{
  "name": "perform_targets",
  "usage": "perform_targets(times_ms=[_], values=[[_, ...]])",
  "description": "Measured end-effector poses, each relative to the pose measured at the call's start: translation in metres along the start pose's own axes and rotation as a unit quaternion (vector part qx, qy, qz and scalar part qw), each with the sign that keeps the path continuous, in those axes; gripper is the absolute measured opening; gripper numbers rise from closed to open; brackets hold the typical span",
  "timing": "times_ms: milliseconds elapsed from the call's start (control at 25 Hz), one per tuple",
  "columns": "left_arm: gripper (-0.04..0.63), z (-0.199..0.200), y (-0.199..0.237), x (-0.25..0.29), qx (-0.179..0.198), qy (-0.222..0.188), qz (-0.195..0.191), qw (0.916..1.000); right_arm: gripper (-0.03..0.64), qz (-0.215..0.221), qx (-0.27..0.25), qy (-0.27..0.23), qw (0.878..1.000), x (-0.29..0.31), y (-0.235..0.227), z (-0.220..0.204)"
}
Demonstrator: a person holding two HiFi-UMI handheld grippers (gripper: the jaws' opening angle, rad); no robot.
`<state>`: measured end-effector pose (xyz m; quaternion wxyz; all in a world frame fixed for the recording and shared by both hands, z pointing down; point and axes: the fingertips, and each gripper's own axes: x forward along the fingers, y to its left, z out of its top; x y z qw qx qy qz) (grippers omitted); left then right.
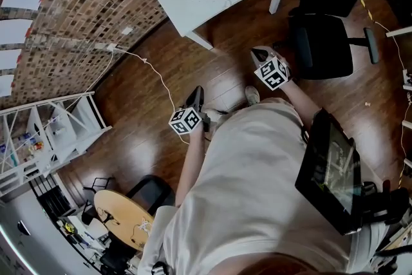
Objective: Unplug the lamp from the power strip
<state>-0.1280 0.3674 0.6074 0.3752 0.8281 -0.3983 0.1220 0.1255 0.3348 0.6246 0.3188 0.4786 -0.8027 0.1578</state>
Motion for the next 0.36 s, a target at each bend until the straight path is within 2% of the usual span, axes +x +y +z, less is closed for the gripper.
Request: perform_targets(times_ms=[120,240,360], values=[[0.003,-0.001,-0.005,0.006,-0.004,0.003,0.0,1.0,-0.006,0.003,-0.011,0.021,1.0,0.0,-0.006,-0.005],[0.003,-0.003,-0.011,0.014,-0.007,0.003,0.0,1.0,-0.006,0.007,-0.064,0.056,0.996,0.006,-0.007,-0.013],[0.003,-0.004,-0.016,0.023,-0.009,0.001,0.0,1.0,-0.006,0.027,-0.093,0.07,0.993,0.016,-0.004,-0.014]])
